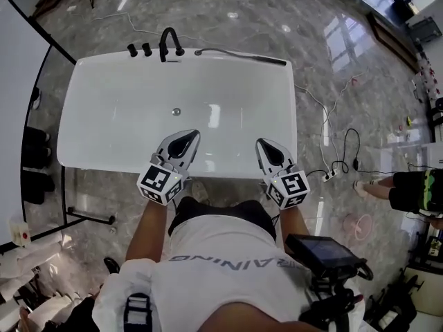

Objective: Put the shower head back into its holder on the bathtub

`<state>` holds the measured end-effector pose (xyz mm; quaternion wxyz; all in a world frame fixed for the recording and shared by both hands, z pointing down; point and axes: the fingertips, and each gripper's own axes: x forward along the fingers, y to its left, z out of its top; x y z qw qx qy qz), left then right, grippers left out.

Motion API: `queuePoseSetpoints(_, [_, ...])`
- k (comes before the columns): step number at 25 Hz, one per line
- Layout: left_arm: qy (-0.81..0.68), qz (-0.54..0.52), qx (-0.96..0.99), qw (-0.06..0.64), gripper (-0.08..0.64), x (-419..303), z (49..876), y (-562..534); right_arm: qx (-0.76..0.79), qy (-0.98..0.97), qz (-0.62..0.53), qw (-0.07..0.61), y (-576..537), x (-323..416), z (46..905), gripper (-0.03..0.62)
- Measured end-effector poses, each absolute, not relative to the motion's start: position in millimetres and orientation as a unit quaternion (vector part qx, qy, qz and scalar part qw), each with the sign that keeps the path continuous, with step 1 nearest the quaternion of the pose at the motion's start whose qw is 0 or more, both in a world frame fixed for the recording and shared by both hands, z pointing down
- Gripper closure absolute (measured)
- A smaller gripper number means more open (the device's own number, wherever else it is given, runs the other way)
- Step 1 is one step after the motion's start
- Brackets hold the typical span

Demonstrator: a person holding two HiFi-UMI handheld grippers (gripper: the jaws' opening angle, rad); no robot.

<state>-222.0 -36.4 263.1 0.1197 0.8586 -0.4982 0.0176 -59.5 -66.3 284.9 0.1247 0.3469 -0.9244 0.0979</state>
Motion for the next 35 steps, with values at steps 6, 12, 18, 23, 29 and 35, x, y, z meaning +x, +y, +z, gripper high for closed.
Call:
queuePoseSetpoints(6, [-0.485, 0.011, 0.865, 0.128, 0.543, -257.9, 271.0, -63.1, 0.367, -0.914, 0.104, 0.138, -88.0, -85.3, 289.7, 0.580])
queuePoseSetpoints(12, [-0.476, 0.008, 0.869, 0.133, 0.541, -260.3, 276.7, -85.6, 0.382, -0.908, 0.101, 0.141, -111.6, -84.5, 292.5, 0.580])
queuePoseSetpoints(18, [-0.475, 0.008, 0.869, 0.138, 0.543, -241.0, 272.2, -109.9, 0.377, -0.911, 0.102, 0.133, -135.2, -65.8, 290.8, 0.580])
queuePoseSetpoints(23, [-0.472, 0.015, 0.870, 0.143, 0.541, -200.4, 282.1, -156.2, 0.370, -0.913, 0.110, 0.130, -177.8, -25.8, 306.1, 0.580])
queuePoseSetpoints(29, [-0.482, 0.027, 0.866, 0.128, 0.541, -150.5, 311.3, -238.8, 0.370, -0.915, 0.114, 0.116, -259.3, 23.7, 336.9, 0.580])
queuePoseSetpoints(35, [-0.493, 0.030, 0.861, 0.120, 0.541, -124.3, 339.2, -311.1, 0.376, -0.916, 0.089, 0.107, -338.0, 46.3, 364.6, 0.580])
